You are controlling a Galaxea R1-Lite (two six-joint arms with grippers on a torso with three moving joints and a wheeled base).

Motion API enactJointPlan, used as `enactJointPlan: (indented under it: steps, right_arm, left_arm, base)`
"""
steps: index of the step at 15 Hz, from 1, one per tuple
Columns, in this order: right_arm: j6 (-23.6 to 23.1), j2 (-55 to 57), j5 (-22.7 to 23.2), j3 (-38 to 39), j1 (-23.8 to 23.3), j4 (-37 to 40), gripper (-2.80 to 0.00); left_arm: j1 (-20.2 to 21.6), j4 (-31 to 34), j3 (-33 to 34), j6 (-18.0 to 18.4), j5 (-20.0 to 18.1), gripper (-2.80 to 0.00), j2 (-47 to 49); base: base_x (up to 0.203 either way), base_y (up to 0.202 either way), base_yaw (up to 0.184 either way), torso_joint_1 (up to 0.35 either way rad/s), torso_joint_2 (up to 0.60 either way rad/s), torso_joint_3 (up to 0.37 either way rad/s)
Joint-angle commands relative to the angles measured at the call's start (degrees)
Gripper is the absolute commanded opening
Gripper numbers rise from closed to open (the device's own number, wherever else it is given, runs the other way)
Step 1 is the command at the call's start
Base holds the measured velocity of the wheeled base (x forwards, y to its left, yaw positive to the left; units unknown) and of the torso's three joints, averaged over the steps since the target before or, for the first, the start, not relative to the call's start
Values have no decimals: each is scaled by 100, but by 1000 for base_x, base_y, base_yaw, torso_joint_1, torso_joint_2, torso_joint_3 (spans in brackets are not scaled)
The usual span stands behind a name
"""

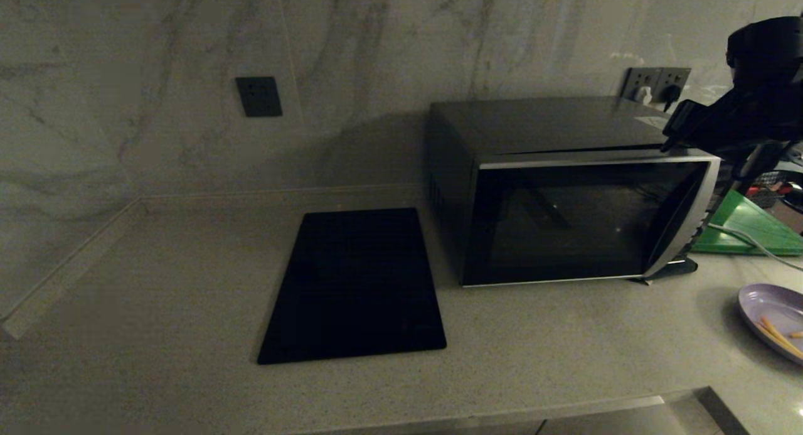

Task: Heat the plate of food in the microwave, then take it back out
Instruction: Open the microwave oven

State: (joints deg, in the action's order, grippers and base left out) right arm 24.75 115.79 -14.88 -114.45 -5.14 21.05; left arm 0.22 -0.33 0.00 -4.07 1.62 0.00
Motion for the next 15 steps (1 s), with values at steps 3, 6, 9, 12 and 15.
enactJointPlan:
  steps: [3,6,9,12,15]
  right_arm:
    - [-40,145,-6,-8,-40,23,-280]
    - [-58,33,-14,1,-40,218,-280]
    - [-50,-197,-6,32,-19,535,-280]
    - [-41,-506,-14,323,66,733,-280]
    - [-18,-817,-14,374,236,1121,-280]
  left_arm:
    - [4,-2,0,-6,5,-280,9]
    - [4,-2,0,-6,5,-280,9]
    - [4,-2,0,-14,5,-280,9]
    - [4,-2,0,-6,5,-280,9]
    - [4,-2,0,-6,5,-280,9]
  base:
    - [0,0,0,0,0,0]
    - [0,0,0,0,0,0]
    - [0,0,0,0,0,0]
    - [0,0,0,0,0,0]
    - [0,0,0,0,0,0]
